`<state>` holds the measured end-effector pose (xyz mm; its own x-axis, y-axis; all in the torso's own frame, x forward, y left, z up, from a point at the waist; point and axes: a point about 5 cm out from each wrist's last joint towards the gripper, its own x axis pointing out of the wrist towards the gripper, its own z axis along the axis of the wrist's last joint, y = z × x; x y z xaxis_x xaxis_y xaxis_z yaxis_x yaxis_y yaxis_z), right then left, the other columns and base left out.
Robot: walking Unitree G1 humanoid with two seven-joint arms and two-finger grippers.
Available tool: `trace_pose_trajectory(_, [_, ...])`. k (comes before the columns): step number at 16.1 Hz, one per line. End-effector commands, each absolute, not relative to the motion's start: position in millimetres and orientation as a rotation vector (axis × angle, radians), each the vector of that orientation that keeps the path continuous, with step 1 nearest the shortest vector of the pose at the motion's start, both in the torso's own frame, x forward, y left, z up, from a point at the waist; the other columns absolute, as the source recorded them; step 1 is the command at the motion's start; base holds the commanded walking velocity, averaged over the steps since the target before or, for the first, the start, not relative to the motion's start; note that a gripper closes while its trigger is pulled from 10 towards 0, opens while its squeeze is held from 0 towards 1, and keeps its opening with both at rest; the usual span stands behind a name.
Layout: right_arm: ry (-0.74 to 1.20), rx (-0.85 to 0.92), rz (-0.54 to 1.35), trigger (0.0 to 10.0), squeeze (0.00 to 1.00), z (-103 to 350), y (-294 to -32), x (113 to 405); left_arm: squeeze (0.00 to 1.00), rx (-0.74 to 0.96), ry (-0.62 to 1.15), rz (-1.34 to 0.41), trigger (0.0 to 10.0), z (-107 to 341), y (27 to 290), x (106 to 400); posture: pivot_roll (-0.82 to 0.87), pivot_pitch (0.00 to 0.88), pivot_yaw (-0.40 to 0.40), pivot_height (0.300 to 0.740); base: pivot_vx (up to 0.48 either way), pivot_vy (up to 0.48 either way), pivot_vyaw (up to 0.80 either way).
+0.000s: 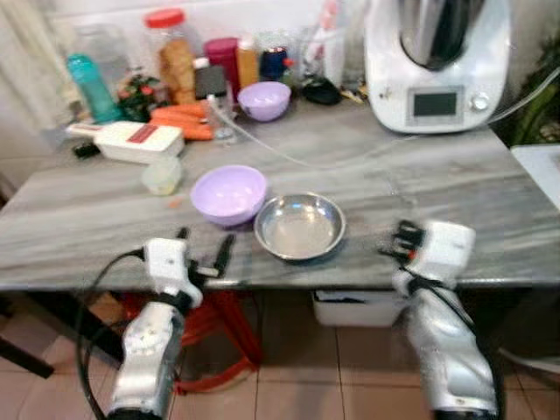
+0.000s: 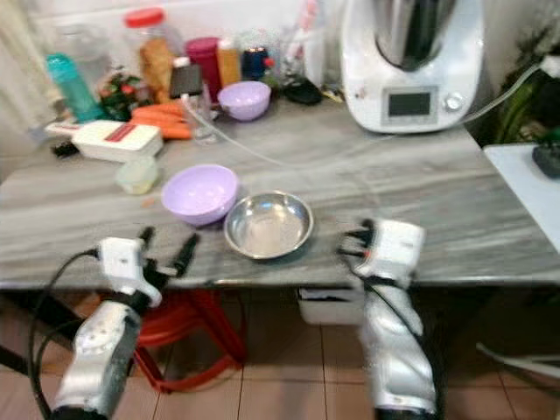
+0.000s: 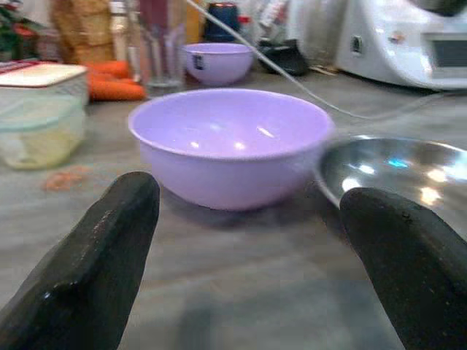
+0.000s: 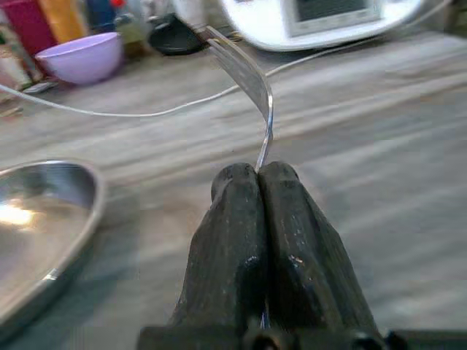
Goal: Setting the table
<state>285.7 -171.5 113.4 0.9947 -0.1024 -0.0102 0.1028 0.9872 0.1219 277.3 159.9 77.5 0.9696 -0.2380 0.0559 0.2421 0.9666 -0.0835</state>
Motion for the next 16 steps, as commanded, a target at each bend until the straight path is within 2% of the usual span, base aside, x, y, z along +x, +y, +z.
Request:
trace_pose_trajectory(1, [-0.011, 0.143, -0.061, 10.0, 0.00, 118.7, -158.6, 288.6, 0.00, -0.068, -0.044, -0.214, 10.0, 78.6, 172.8, 274.5, -0.11, 0.000, 0.080, 0.740, 0.000, 0.000, 0.00])
trace_pose_trajectory(4, [-0.015, 0.153, -0.077, 10.0, 0.00, 120.4, -163.9, 290.2, 0.00, -0.072, -0.041, -0.240, 10.0, 78.3, 175.2, 269.3, -0.11, 0.000, 0.080, 0.740, 0.000, 0.000, 0.00])
trace_pose_trajectory(9, [-0.020, 0.193, -0.099, 10.0, 0.00, 125.5, -175.8, 295.8, 0.00, -0.155, -0.026, -0.405, 10.0, 80.0, 160.9, 264.5, -0.11, 0.000, 0.086, 0.740, 0.000, 0.000, 0.00])
trace_pose_trajectory(16, [0.054, 0.334, -0.108, 10.0, 0.00, 126.7, -191.3, 307.5, 0.00, -0.151, -0.003, -0.522, 10.0, 81.7, 155.2, 258.6, -0.12, 0.000, 0.102, 0.740, 0.000, 0.000, 0.00])
